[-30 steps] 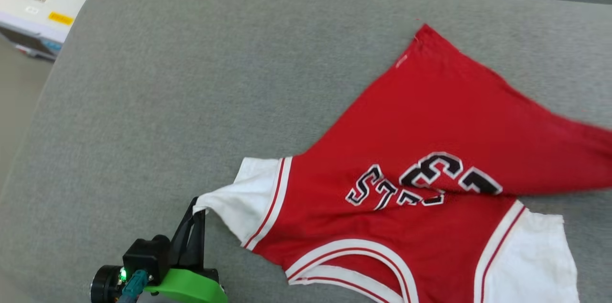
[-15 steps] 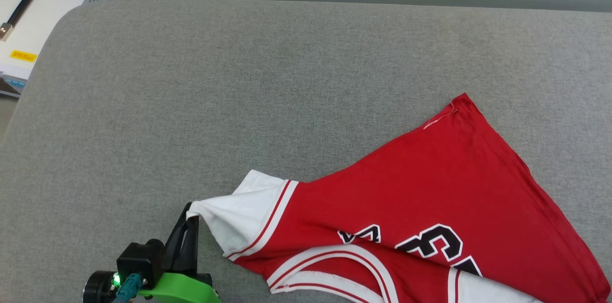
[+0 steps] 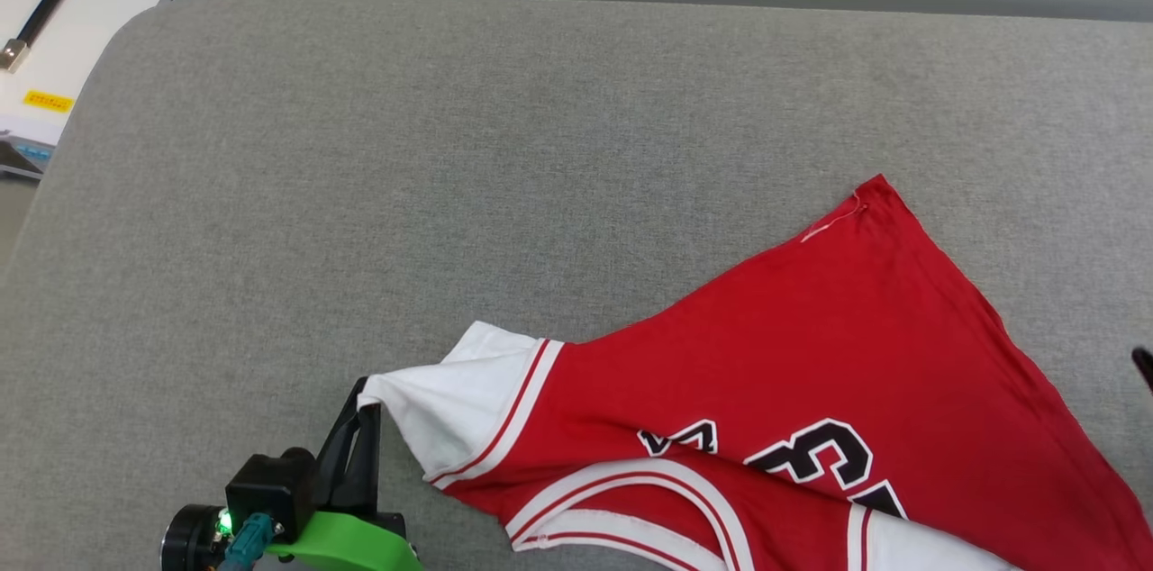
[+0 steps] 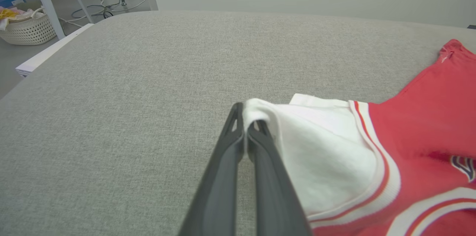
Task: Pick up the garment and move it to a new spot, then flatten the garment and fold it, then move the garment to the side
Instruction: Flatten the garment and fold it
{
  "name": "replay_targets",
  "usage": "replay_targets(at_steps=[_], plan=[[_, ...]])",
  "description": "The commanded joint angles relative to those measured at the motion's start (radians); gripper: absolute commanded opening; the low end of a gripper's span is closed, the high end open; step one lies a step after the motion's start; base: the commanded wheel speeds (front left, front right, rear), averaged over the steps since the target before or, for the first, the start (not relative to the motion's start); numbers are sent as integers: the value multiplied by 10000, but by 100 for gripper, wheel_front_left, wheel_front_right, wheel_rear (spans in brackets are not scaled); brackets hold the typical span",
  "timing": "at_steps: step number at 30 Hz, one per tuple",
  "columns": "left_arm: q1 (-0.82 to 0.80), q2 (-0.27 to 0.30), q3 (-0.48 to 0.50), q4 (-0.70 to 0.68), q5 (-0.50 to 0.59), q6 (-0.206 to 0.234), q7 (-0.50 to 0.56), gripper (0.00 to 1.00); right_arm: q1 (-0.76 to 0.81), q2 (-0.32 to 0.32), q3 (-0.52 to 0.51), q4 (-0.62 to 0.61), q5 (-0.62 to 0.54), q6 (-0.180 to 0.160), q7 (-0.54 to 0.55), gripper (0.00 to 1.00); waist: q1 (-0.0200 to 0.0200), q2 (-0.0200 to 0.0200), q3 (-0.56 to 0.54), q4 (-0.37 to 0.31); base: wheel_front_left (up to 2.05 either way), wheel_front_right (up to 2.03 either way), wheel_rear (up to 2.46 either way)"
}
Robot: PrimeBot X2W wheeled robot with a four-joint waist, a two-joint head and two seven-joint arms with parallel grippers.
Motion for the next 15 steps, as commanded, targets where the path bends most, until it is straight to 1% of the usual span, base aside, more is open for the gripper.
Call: replay_targets(at_steps=[1,3,7,10,15], plan=[[-154,50,-32,-69,-15,13,11,0,-450,-179,41,-273,5,-7,145,100,0,-1,132,138,0,0,0],[-274,34,-108,-107,15,-12,6,0,-1033,-413,192,-630,58,-7,486,100,0,-1,274,266,0,0,0],[-607,-11,-285,-125,93,-93,-26,0,-2429,-956,1051,-807,154,-7,1354,100,0,-1,622,578,0,0,0],[-887,-70,-407,-122,147,-149,-75,0,-3494,-1293,2026,-737,225,-7,2315,100,0,-1,937,814,0,0,0],[-1321,-213,-591,-81,217,-227,-192,0,-5237,-1669,3751,-29,314,-7,3667,100,0,-1,1412,1186,0,0,0]])
